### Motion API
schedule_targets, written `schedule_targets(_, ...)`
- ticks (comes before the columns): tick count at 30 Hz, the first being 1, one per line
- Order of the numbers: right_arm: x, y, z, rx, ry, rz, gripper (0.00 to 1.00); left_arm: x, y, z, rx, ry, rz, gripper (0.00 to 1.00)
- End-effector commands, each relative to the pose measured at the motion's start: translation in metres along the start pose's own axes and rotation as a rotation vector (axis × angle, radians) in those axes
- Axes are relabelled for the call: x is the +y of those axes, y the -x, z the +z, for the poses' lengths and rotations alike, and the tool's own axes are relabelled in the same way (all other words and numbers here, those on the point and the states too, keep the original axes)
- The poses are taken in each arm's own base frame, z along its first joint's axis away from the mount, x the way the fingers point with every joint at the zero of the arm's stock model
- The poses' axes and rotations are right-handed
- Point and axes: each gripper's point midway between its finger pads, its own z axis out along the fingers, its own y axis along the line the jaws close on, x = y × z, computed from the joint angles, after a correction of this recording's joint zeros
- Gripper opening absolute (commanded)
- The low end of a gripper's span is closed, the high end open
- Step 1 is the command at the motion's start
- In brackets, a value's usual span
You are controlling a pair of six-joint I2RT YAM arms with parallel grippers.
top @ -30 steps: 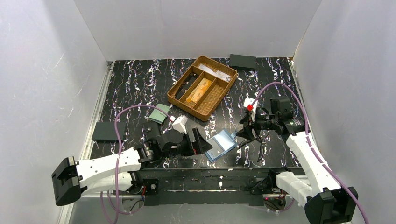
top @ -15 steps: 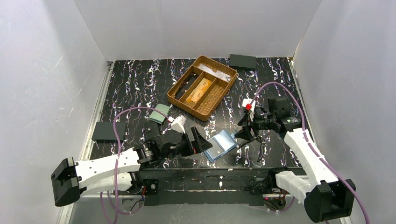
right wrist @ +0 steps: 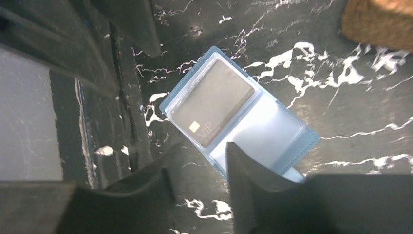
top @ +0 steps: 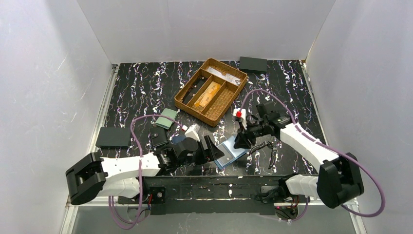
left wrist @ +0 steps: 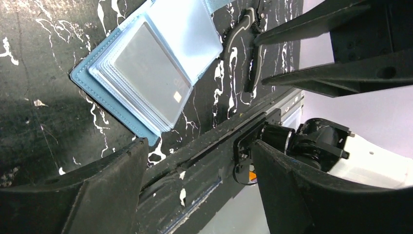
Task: Take the credit cards out of the card holder
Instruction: Remove the credit card from the card holder.
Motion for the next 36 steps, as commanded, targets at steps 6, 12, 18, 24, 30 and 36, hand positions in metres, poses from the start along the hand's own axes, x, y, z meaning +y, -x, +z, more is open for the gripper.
schedule_targets(6,-0.030,-0.013,0.025,0.072,-0.099,0.170,0.26,0.013,0.004,0.025,-0.057,0.053,-0.034,0.45)
schedule_targets(12,-0.033,-0.020,0.030,0.090,-0.112,0.179,0.25,0.019,0.000,0.035,-0.045,0.091,-0.074,0.22)
schedule_targets(18,-0.034,-0.030,0.037,0.134,-0.117,0.194,0.24,0.021,-0.002,0.044,-0.046,0.121,-0.139,0.11)
schedule_targets(24,-0.035,-0.035,0.042,0.166,-0.127,0.183,0.24,0.025,-0.002,0.049,-0.053,0.150,-0.183,0.09)
schedule_targets(30,-0.036,-0.037,0.042,0.179,-0.137,0.181,0.24,0.038,-0.006,0.053,-0.051,0.222,-0.239,0.08)
schedule_targets(36,-0.038,-0.040,0.043,0.193,-0.143,0.181,0.25,0.039,-0.006,0.052,-0.045,0.261,-0.228,0.10)
